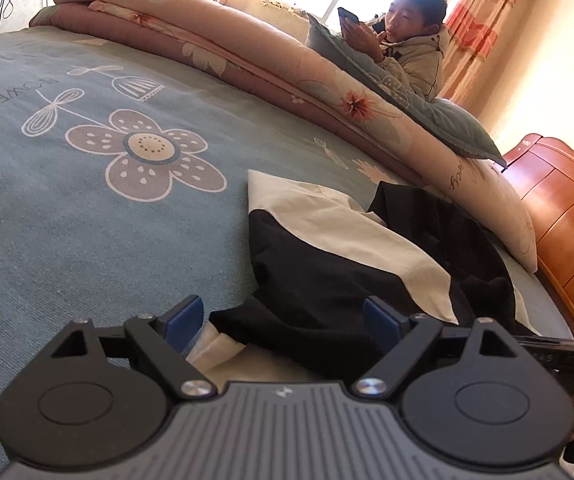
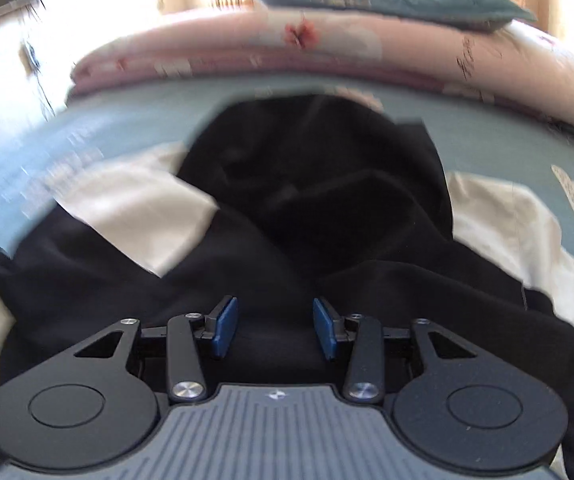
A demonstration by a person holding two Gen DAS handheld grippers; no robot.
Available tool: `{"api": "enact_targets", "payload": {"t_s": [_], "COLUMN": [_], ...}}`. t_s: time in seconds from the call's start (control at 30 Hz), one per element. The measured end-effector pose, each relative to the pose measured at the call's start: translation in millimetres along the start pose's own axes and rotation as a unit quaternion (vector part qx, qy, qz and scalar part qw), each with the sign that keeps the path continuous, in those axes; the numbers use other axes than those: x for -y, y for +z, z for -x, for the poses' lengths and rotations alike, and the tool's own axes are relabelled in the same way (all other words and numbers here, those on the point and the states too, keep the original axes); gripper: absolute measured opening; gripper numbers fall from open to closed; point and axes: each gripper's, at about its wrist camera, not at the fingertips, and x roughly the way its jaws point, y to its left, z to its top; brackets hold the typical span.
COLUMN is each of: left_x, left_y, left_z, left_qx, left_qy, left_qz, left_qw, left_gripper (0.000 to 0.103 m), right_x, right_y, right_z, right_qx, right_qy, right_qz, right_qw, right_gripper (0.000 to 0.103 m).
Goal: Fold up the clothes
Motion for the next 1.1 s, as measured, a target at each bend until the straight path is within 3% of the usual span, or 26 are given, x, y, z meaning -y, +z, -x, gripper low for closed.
{"api": "enact_targets", "payload": {"t_s": [0.13,0.2,0.27,0.33,0.43,0.6,0.63,0.8,0.87,1.0,1.1], "left_x": [5.7,8.9,10.8,12.0,11.3,10.7,10.7,10.5,10.7,9.4,7.9], "left_y": [-2.1,-2.9,-3.6,-4.2,-4.4,-5.0,-5.1,-5.2,-5.6,-6.3,-6.7], "left_z": [-2.7,-3.4,-3.7,-3.9,-3.8,-6.0,-6.3,-7.0,-7.2,-8.1,-9.2], "left_qx": [-0.005,-0.007,-0.007,-0.007,-0.005,-0.008,-0.008,-0.008,-0.008,-0.008,-0.009], "left_qy": [0.009,0.012,0.015,0.017,0.016,0.017,0.017,0.019,0.019,0.017,0.016], "left_qz": [-0.023,-0.032,-0.038,-0.042,-0.038,-0.038,-0.039,-0.041,-0.041,-0.038,-0.034], "left_qw": [0.9997,0.9994,0.9991,0.9990,0.9991,0.9991,0.9991,0.9989,0.9989,0.9991,0.9992], "left_gripper": [0.087,0.087,0.087,0.087,0.088,0.088,0.088,0.088,0.088,0.088,0.088], "right_x": [7.3,14.0,23.3,39.8,58.8,67.1,68.3,62.4,65.1,75.5,77.0], "right_y": [11.5,11.6,10.1,3.8,-5.3,-21.0,-22.7,-13.4,2.7,29.6,36.1], "right_z": [5.3,29.9,54.3,76.0,80.1,44.9,45.1,76.3,77.1,44.5,10.3], "right_qx": [0.005,0.035,0.064,0.087,0.075,0.012,0.015,0.109,0.123,0.070,0.011], "right_qy": [0.002,0.011,0.016,0.007,0.001,-0.035,-0.036,-0.033,-0.021,0.004,-0.014], "right_qz": [-0.034,-0.043,-0.056,-0.078,-0.095,-0.096,-0.102,-0.088,-0.092,-0.104,-0.091], "right_qw": [0.999,0.998,0.996,0.993,0.993,0.995,0.994,0.990,0.988,0.992,0.996], "right_gripper": [0.048,0.049,0.059,0.061,0.061,0.061,0.061,0.061,0.062,0.070,0.070]}}
